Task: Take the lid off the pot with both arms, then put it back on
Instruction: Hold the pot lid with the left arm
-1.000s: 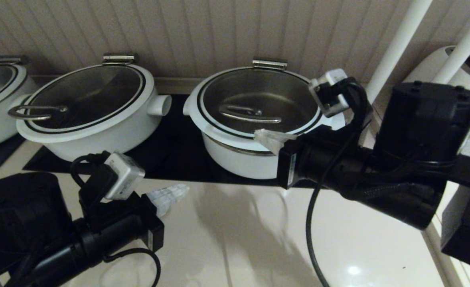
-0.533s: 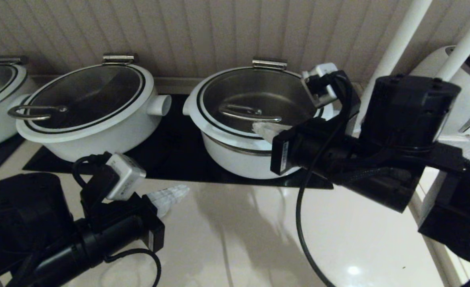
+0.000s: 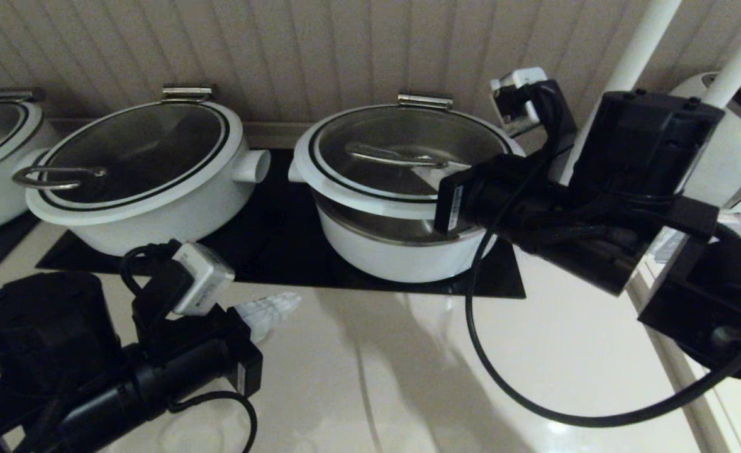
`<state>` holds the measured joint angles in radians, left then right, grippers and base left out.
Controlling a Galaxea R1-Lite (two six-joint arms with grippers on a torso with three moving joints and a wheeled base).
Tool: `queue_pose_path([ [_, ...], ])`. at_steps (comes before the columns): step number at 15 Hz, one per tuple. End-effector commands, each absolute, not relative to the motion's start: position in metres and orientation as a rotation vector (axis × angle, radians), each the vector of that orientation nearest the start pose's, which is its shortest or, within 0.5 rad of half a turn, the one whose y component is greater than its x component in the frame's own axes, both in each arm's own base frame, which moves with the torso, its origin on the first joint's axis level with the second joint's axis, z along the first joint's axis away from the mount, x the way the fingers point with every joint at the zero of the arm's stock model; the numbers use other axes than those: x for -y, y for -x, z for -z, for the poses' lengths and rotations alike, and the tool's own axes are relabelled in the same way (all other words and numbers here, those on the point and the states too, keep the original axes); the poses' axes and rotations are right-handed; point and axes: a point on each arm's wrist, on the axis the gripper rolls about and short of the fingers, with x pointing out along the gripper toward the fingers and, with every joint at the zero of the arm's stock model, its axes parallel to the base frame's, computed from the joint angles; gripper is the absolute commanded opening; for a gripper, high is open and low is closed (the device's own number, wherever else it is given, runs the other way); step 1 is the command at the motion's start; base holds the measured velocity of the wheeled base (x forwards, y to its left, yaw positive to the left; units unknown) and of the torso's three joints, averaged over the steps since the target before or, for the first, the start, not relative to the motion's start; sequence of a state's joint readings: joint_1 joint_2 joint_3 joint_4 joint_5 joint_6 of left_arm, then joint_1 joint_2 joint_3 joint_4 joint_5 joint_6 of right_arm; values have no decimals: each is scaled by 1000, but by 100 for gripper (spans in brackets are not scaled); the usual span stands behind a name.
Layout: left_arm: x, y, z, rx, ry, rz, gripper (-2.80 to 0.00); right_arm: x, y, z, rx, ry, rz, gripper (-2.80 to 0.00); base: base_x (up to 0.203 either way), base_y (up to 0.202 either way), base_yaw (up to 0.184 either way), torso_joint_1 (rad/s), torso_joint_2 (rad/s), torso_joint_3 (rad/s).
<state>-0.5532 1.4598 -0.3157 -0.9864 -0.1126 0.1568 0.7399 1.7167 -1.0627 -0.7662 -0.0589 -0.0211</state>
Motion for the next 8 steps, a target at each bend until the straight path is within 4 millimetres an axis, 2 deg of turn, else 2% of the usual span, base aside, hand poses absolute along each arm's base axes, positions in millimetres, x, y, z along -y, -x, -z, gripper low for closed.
queue_pose_path([
  [1, 115, -182, -164, -61, -178, 674, -280, -223, -247, -266, 132, -32, -678, -280, 0, 0, 0, 0, 0, 0],
  [5, 129, -205, -191, 42, -156, 661, -280, -223, -247, -266, 133, -32, -677, -280, 0, 0, 0, 0, 0, 0],
  [8, 139, -222, -197, 57, -148, 629, -280, -223, -247, -267, 134, -33, -679, -280, 0, 0, 0, 0, 0, 0],
])
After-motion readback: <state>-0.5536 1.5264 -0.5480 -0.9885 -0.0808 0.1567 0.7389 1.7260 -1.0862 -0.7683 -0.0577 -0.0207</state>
